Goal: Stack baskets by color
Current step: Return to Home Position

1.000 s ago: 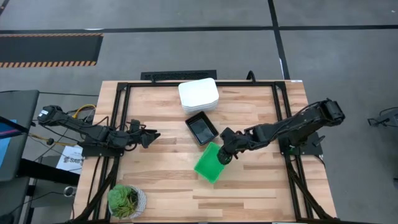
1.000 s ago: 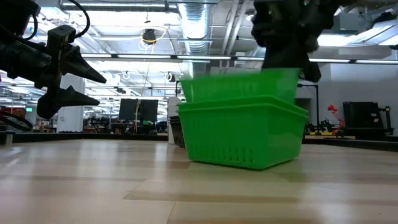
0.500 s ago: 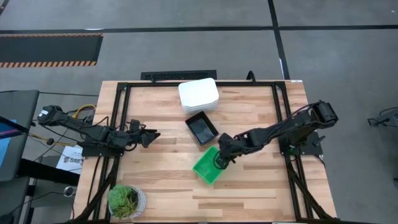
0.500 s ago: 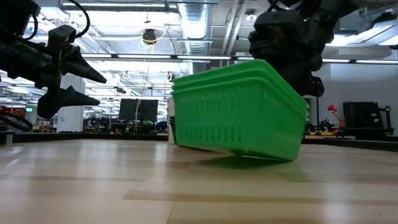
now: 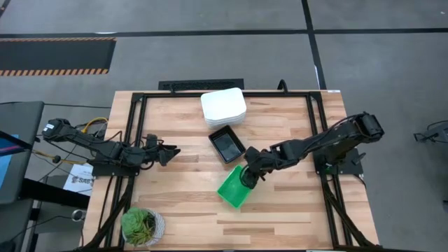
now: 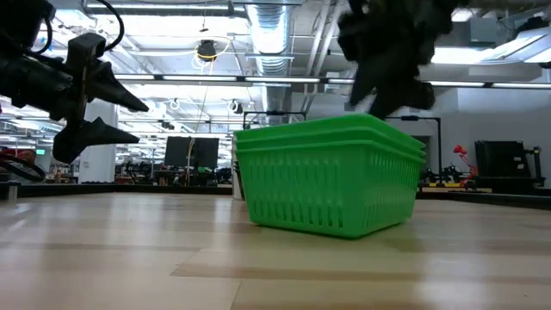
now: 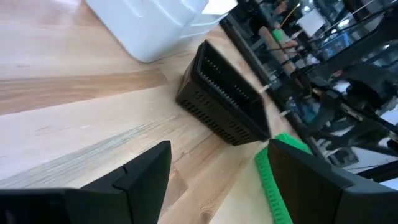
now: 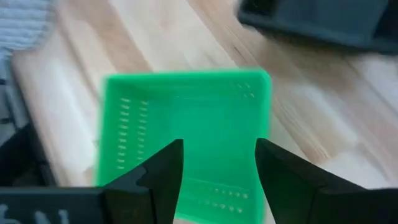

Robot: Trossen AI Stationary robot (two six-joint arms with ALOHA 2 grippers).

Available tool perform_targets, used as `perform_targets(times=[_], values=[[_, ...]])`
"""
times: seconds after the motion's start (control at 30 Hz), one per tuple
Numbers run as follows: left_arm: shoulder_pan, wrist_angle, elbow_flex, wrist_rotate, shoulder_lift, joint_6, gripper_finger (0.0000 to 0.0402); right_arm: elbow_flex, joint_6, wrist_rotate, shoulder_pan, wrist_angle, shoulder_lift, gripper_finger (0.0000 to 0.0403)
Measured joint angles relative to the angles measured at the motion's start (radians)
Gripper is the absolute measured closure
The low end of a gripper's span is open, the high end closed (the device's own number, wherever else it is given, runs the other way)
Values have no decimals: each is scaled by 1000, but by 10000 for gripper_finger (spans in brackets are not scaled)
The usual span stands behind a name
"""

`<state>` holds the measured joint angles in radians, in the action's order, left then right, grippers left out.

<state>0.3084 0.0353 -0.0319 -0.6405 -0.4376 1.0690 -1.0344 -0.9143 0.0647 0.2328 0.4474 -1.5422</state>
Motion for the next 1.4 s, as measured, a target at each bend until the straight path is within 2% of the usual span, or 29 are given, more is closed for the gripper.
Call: perform_targets(times=[0.17, 0.3, 0.43, 0.6, 0.77, 0.9, 1.1, 1.23, 1.4], values=[[0, 89, -23, 8, 31, -70, 145, -63, 95, 1, -19, 59, 83, 188], [0, 90, -118, 32, 70, -257, 145, -121, 200, 36, -33, 69, 181, 193], [0, 25, -237, 84, 102, -450, 145, -146, 409, 171, -11, 49, 295, 195], [0, -169, -345, 82, 146, -550, 145, -119, 566, 360, 26, 34, 449, 192], [0, -259, -325, 84, 228, -533, 145, 69, 685, 436, 77, -93, 588, 191], [0, -291, -269, 86, 302, -521, 145, 297, 755, 438, 91, -341, 674, 193], [0, -287, -159, 86, 410, -529, 145, 576, 739, 438, 66, -648, 749, 194], [0, -284, -99, 84, 435, -529, 145, 705, 731, 438, 43, -797, 794, 192], [-1, -242, -57, 92, 432, -536, 145, 784, 714, 437, 14, -820, 889, 192]])
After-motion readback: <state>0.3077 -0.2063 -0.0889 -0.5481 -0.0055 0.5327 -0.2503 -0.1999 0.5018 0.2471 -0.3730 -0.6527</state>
